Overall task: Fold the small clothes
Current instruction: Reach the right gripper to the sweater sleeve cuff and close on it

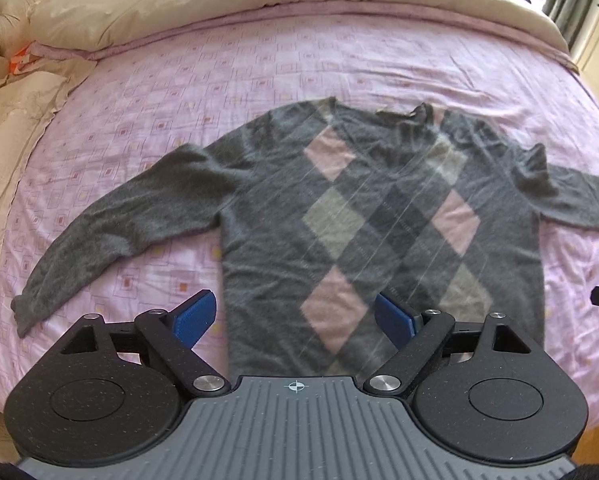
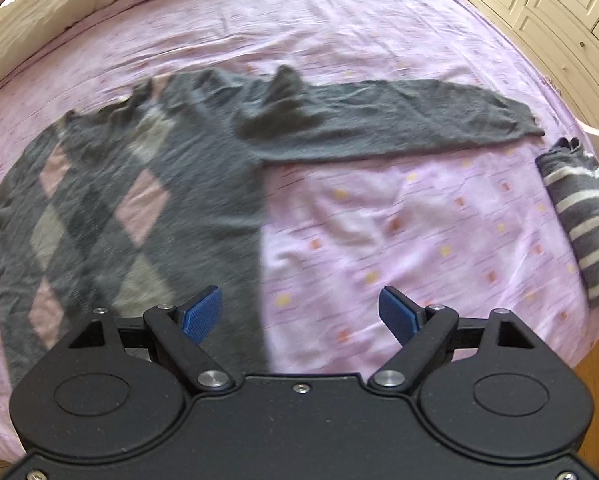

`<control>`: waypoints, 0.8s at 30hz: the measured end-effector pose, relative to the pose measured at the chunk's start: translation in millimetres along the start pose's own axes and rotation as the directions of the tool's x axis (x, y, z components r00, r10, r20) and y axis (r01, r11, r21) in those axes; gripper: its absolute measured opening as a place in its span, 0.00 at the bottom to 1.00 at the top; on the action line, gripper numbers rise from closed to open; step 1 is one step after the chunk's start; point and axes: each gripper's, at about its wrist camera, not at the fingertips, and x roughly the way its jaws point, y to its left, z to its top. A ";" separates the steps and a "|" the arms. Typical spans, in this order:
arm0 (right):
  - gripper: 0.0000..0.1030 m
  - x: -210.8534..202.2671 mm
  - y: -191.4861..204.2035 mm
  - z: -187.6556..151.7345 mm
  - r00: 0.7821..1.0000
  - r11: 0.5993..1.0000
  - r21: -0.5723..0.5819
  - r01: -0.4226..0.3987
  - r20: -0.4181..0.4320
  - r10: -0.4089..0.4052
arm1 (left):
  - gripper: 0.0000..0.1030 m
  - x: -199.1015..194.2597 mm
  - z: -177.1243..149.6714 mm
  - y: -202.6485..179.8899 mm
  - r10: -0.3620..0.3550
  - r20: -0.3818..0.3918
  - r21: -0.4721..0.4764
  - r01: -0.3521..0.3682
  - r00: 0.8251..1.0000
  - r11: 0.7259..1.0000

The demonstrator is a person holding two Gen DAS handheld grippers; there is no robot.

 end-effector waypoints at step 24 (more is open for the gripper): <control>0.67 133.0 -303.8 168.4 0.993 0.956 0.269 0.115 -0.043 -0.107 | 0.71 8.7 12.2 -117.2 0.032 -0.111 -0.168 -0.050 0.993 0.984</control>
